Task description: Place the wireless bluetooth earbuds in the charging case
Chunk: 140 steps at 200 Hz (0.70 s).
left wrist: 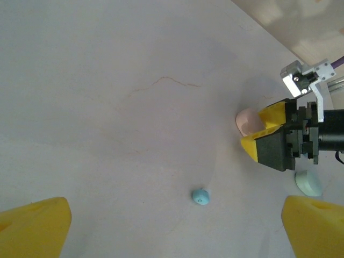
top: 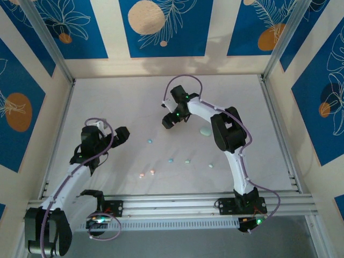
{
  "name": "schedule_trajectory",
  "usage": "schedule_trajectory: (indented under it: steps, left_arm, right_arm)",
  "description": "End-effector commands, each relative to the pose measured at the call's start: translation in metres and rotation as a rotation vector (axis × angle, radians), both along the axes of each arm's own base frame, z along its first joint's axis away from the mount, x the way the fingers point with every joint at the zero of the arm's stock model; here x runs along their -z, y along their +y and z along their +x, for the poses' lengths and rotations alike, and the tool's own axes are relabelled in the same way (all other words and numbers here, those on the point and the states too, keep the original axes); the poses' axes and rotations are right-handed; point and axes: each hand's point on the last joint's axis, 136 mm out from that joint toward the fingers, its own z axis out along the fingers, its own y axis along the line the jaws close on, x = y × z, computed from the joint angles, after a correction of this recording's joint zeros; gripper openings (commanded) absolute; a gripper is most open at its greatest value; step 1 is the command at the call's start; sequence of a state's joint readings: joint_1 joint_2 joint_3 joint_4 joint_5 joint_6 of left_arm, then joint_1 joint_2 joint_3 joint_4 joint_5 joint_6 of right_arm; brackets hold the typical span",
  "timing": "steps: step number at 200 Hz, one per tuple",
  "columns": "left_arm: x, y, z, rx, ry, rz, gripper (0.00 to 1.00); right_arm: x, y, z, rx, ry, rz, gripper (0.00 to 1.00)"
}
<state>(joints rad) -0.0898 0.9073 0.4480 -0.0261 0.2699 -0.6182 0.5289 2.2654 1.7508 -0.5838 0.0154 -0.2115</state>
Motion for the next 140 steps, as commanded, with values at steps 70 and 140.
schedule_trajectory:
  steps: [70, 140]
  left_arm:
    - [-0.015, -0.003, -0.001, 0.032, -0.032, 0.010, 1.00]
    - [-0.052, -0.036, 0.000, 0.159, -0.070, -0.175, 0.95]
  right_arm:
    - [-0.012, 0.013, -0.016, -0.148, -0.076, 0.037, 0.48]
    - [-0.129, 0.032, -0.075, -0.310, -0.316, 0.349, 0.43]
